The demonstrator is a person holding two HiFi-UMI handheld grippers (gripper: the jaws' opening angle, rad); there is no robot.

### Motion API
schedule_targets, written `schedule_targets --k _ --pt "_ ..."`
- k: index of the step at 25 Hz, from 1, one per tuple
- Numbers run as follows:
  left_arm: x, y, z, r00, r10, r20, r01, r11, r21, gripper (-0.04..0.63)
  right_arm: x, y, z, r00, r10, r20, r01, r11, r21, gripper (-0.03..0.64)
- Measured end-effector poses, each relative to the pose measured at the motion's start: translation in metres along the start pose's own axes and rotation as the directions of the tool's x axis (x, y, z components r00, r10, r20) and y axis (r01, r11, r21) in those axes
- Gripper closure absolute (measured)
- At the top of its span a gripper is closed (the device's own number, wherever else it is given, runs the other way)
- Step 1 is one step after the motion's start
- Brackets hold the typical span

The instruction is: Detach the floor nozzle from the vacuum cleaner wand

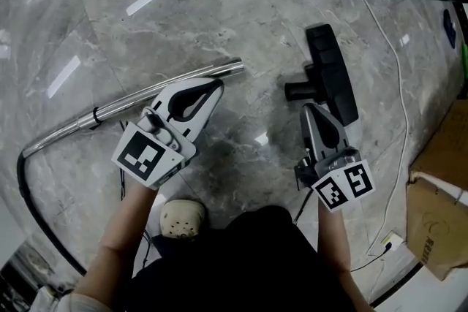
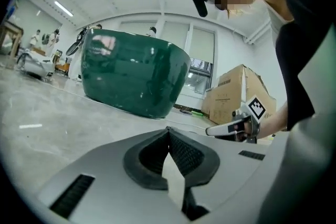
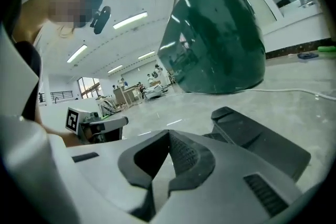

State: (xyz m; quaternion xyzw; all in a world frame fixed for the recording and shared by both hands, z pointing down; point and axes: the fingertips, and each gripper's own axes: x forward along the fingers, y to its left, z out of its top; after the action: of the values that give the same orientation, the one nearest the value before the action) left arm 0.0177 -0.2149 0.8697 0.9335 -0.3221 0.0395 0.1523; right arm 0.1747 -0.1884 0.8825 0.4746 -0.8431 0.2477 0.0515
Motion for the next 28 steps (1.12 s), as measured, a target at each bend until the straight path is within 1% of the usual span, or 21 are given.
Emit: schedule_targets --k 2,4,8,10,13,15,17,19,21,25,28 --pt "0.002 -0.007 -0.003 0.999 -0.028 0.024 0.029 0.998 -0.049 0.584 -0.001 0.000 -0.008 1.000 -0.009 -0.016 0.009 1.000 -0.008 0.601" --pt "0.005 -0.014 -0.007 0.998 -0.052 0.025 0.053 0.997 -0.062 0.584 0.001 -0.001 -0.013 1.000 -0.014 -0.022 0.014 1.000 -0.017 0.601" --pt "0.010 -0.021 -0.014 0.997 -0.076 -0.002 0.076 0.995 -0.064 0.584 0.008 -0.004 -0.016 0.999 -0.030 -0.020 0.029 0.999 -0.042 0.601" --pt "0.013 -0.022 -0.012 0.996 -0.088 -0.010 0.087 0.995 -0.051 0.584 0.012 -0.004 -0.013 0.999 -0.035 -0.023 0.034 0.998 -0.061 0.601" --pt "0.013 -0.023 -0.004 0.995 -0.093 -0.032 0.092 0.995 -0.029 0.584 0.015 -0.004 -0.003 0.999 -0.037 -0.036 0.035 0.997 -0.064 0.601" --pt "0.011 -0.022 0.014 0.996 -0.091 -0.019 0.090 0.995 -0.045 0.584 0.012 -0.007 0.016 0.998 -0.059 -0.029 0.058 0.998 -0.040 0.601" --pt "0.008 -0.021 0.041 0.997 -0.080 -0.002 0.080 0.996 -0.048 0.584 0.007 -0.007 0.043 0.996 -0.088 -0.010 0.088 0.996 -0.006 0.601" --pt "0.004 -0.020 0.070 0.998 -0.056 -0.012 0.055 0.998 -0.024 0.584 0.000 -0.002 0.076 0.993 -0.119 0.005 0.118 0.993 0.007 0.601" --pt "-0.002 -0.021 0.098 0.999 -0.025 -0.041 0.024 1.000 -0.008 0.585 -0.005 0.009 0.108 0.991 -0.134 0.008 0.134 0.991 0.000 0.601" --pt "-0.020 -0.029 0.156 0.997 0.014 -0.081 -0.017 0.999 -0.028 0.584 -0.013 0.043 0.158 0.993 -0.111 -0.044 0.107 0.991 -0.084 0.601" --pt "-0.032 -0.045 0.199 0.995 0.013 -0.096 -0.016 0.999 -0.030 0.584 -0.022 0.069 0.191 0.994 -0.085 -0.071 0.079 0.994 -0.080 0.601"
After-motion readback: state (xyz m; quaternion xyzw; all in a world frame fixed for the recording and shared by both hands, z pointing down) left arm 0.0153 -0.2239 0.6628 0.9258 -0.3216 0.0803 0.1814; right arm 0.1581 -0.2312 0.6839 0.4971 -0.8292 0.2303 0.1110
